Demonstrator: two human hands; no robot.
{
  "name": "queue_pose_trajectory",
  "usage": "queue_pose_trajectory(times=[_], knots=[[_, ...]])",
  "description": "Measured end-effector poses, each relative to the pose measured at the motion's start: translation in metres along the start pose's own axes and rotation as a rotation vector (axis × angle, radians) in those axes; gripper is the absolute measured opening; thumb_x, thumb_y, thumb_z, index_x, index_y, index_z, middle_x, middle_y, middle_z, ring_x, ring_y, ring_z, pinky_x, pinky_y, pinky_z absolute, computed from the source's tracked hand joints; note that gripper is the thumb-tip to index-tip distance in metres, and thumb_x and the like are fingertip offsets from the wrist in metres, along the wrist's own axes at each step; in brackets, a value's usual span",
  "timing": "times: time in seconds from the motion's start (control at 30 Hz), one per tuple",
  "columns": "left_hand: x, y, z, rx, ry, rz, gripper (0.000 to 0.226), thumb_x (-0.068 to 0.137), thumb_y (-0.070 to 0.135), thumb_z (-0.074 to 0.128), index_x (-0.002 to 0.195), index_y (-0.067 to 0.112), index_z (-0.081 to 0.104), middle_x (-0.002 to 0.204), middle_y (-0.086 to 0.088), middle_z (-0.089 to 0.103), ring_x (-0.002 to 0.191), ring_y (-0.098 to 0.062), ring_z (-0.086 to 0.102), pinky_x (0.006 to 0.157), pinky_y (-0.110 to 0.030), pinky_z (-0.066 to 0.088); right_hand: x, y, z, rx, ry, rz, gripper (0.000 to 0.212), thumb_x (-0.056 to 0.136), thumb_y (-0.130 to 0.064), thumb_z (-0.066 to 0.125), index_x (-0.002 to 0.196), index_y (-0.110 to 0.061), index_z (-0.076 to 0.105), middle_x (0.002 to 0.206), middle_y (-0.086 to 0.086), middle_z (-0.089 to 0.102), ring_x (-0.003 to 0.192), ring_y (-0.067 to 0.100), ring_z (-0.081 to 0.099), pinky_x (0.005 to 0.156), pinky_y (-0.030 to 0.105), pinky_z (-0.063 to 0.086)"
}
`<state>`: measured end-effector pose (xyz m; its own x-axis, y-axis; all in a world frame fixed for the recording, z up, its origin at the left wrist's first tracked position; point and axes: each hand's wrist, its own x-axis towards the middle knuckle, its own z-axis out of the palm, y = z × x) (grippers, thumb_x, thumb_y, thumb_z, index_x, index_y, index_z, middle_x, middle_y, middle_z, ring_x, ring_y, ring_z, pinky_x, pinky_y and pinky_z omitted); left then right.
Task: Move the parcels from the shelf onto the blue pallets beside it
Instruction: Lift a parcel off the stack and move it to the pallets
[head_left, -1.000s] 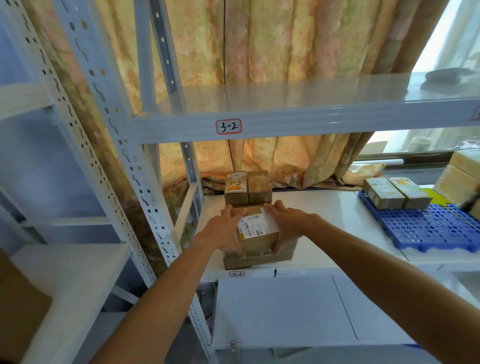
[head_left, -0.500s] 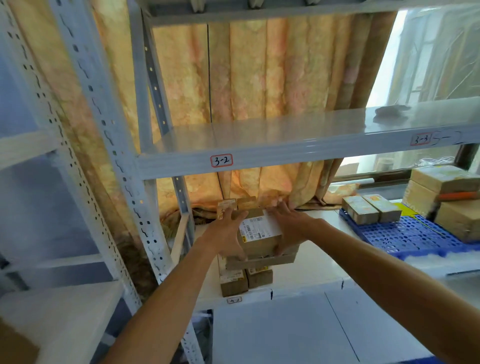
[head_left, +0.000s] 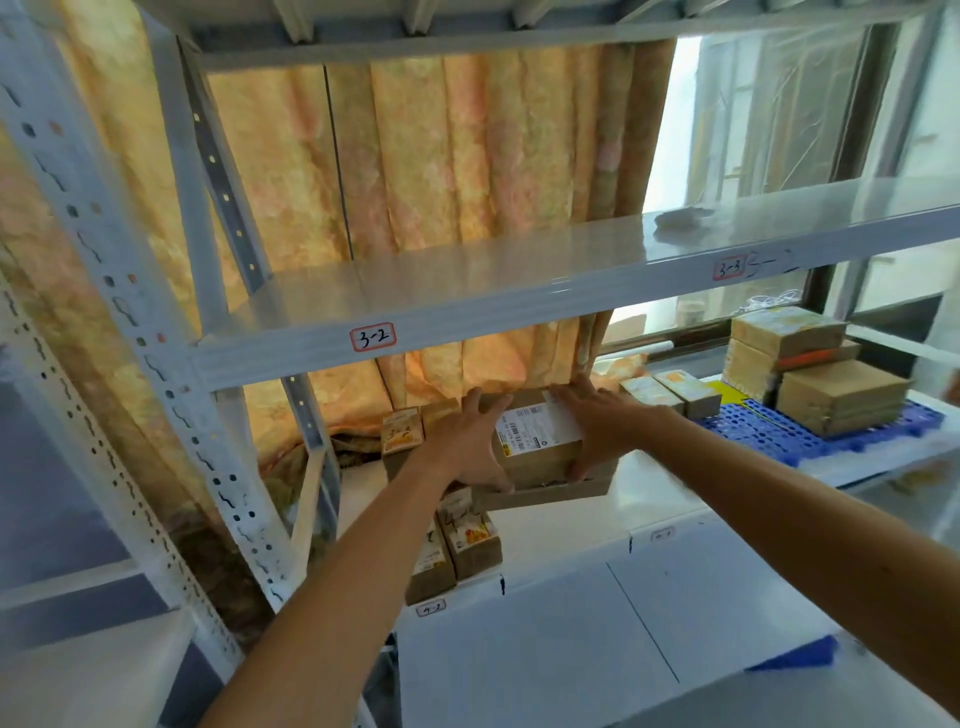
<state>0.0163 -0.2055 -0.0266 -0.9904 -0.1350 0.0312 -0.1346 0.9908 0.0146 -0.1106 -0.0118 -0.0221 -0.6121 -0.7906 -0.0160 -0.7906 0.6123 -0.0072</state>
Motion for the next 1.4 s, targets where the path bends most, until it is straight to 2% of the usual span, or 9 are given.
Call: queue_pose_trajectory(times=[0.13, 0.23, 0.3, 0.37, 0.47, 0.6, 0.8, 1.07, 1.4], knots=[[0.029, 0.038, -0.002, 0.001, 0.030, 0.043, 0.136, 0.055, 0.067, 0.085, 0.158, 0.038, 0.001, 0.167, -0.003, -0.003, 0.137, -0.042, 0.037, 0.103, -0.051, 0.046, -0.020, 0.043, -0.009, 0.024, 0.017, 0.044, 0.136, 0.060, -0.056, 0.089, 0.155, -0.028, -0.005, 0.156, 0.010, 0.016, 0.141, 0.036, 0.032, 0.111, 0.050, 0.038], [0.053, 0.076, -0.001, -0.023, 0.050, 0.075, 0.135, 0.054, 0.066, 0.085, 0.156, 0.040, 0.001, 0.166, 0.000, -0.004, 0.144, -0.042, 0.028, 0.109, -0.059, 0.040, -0.039, 0.082, -0.015, -0.007, 0.025, 0.095, 0.139, 0.055, -0.061, 0.089, 0.155, -0.028, -0.001, 0.152, 0.011, 0.022, 0.138, 0.037, 0.036, 0.109, 0.051, 0.039], [0.069, 0.106, 0.000, -0.033, 0.051, 0.098, 0.132, 0.060, 0.061, 0.086, 0.158, 0.038, 0.001, 0.167, -0.004, -0.007, 0.148, -0.041, 0.021, 0.115, -0.055, 0.034, -0.053, 0.111, -0.017, -0.010, 0.020, 0.139, 0.140, 0.049, -0.066, 0.088, 0.153, -0.031, 0.001, 0.148, 0.010, 0.024, 0.135, 0.037, 0.039, 0.108, 0.053, 0.042], [0.086, 0.138, 0.000, -0.024, 0.082, 0.125, 0.130, 0.062, 0.062, 0.085, 0.158, 0.037, 0.001, 0.167, -0.004, -0.004, 0.148, -0.038, 0.023, 0.113, -0.051, 0.037, -0.065, 0.145, -0.017, 0.001, 0.018, 0.162, 0.138, 0.045, -0.070, 0.087, 0.149, -0.038, 0.001, 0.147, 0.009, 0.023, 0.134, 0.038, 0.040, 0.105, 0.055, 0.045], [0.112, 0.187, 0.001, -0.001, 0.120, 0.155, 0.129, 0.061, 0.063, 0.085, 0.158, 0.036, 0.004, 0.167, -0.005, 0.002, 0.145, -0.035, 0.031, 0.106, -0.046, 0.047, -0.090, 0.192, -0.023, 0.005, 0.004, 0.196, 0.135, 0.054, -0.063, 0.088, 0.153, -0.030, 0.003, 0.148, 0.010, 0.021, 0.134, 0.037, 0.040, 0.103, 0.051, 0.047], [0.147, 0.249, 0.003, -0.001, 0.130, 0.184, 0.128, 0.061, 0.064, 0.085, 0.158, 0.036, 0.006, 0.167, -0.005, 0.007, 0.145, -0.034, 0.033, 0.108, -0.046, 0.046, -0.118, 0.251, -0.024, -0.007, 0.022, 0.256, 0.136, 0.053, -0.063, 0.088, 0.155, -0.032, 0.003, 0.149, 0.010, 0.022, 0.133, 0.036, 0.040, 0.105, 0.053, 0.045], [0.182, 0.318, 0.007, -0.075, 0.126, 0.227, 0.123, 0.064, 0.053, 0.088, 0.158, 0.034, 0.012, 0.164, -0.003, 0.011, 0.136, -0.031, 0.042, 0.099, -0.039, 0.050, -0.148, 0.321, -0.024, -0.034, 0.021, 0.276, 0.130, 0.058, -0.061, 0.087, 0.155, -0.027, 0.007, 0.153, 0.010, 0.019, 0.135, 0.037, 0.040, 0.106, 0.052, 0.042], [0.228, 0.353, 0.007, -0.041, 0.113, 0.243, 0.126, 0.060, 0.058, 0.087, 0.158, 0.033, 0.011, 0.163, -0.003, 0.011, 0.133, -0.031, 0.043, 0.100, -0.040, 0.051, -0.141, 0.380, -0.015, 0.025, 0.028, 0.296, 0.132, 0.050, -0.066, 0.086, 0.150, -0.038, 0.004, 0.150, 0.009, 0.021, 0.134, 0.038, 0.039, 0.106, 0.056, 0.042], [0.284, 0.352, 0.030, 0.022, 0.115, 0.231, 0.132, 0.057, 0.058, 0.088, 0.158, 0.034, 0.007, 0.161, -0.006, 0.008, 0.121, -0.035, 0.053, 0.091, -0.041, 0.053, -0.102, 0.417, 0.014, 0.037, 0.085, 0.307, 0.134, 0.059, -0.061, 0.087, 0.155, -0.026, 0.000, 0.148, 0.012, 0.019, 0.134, 0.035, 0.036, 0.108, 0.051, 0.036]])
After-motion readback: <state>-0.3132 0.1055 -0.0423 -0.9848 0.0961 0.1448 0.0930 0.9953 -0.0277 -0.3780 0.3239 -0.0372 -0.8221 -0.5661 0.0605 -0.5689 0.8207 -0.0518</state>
